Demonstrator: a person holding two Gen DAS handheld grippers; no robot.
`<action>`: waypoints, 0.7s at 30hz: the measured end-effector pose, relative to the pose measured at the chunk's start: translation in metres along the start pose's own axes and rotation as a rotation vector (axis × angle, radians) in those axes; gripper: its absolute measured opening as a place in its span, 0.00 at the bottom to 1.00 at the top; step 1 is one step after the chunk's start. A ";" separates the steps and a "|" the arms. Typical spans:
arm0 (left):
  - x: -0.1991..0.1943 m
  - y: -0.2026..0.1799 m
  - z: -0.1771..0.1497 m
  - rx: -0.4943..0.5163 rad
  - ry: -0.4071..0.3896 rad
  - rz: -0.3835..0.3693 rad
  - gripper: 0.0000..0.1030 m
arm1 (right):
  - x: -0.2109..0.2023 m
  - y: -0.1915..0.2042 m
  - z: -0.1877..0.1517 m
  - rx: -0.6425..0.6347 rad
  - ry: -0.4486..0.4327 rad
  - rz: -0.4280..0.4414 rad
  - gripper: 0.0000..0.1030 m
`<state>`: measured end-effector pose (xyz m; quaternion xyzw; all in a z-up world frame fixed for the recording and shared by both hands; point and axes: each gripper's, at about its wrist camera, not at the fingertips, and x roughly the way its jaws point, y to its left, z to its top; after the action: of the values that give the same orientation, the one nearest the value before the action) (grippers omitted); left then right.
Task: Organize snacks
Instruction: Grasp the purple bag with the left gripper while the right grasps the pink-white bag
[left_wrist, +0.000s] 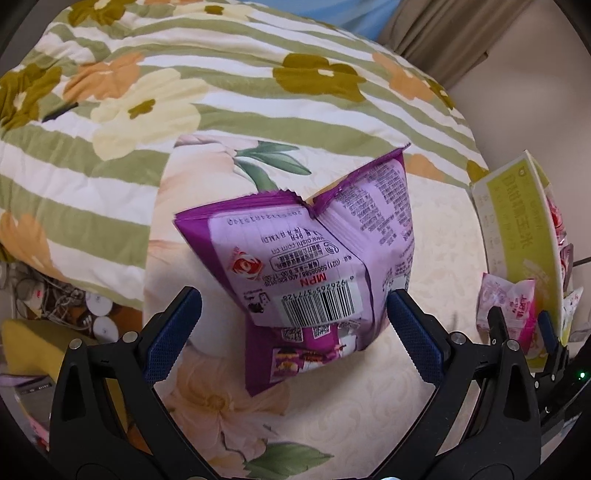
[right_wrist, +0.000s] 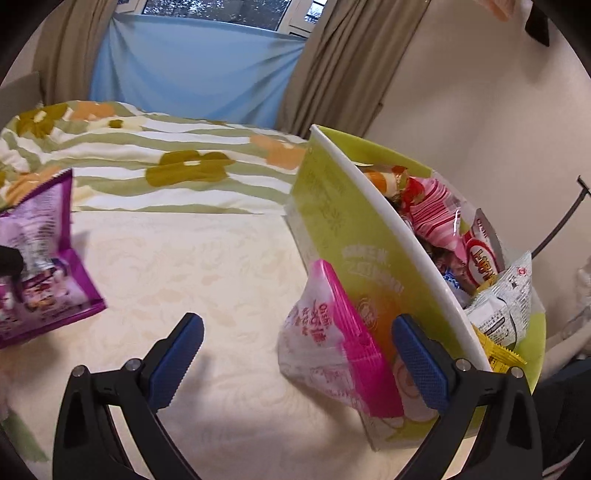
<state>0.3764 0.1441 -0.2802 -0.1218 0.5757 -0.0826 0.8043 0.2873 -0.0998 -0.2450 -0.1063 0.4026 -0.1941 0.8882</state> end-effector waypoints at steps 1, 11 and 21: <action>0.003 0.000 0.001 -0.009 0.004 -0.012 0.97 | 0.003 0.002 0.000 -0.003 0.002 -0.011 0.99; 0.007 -0.003 0.011 -0.032 -0.014 -0.057 0.97 | 0.017 -0.001 0.002 0.078 0.073 0.105 0.88; 0.026 -0.019 0.010 0.019 0.011 -0.149 0.86 | 0.026 -0.005 -0.006 0.137 0.097 0.078 0.73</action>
<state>0.3942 0.1199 -0.2949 -0.1561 0.5687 -0.1485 0.7938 0.2974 -0.1157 -0.2651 -0.0199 0.4346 -0.1914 0.8798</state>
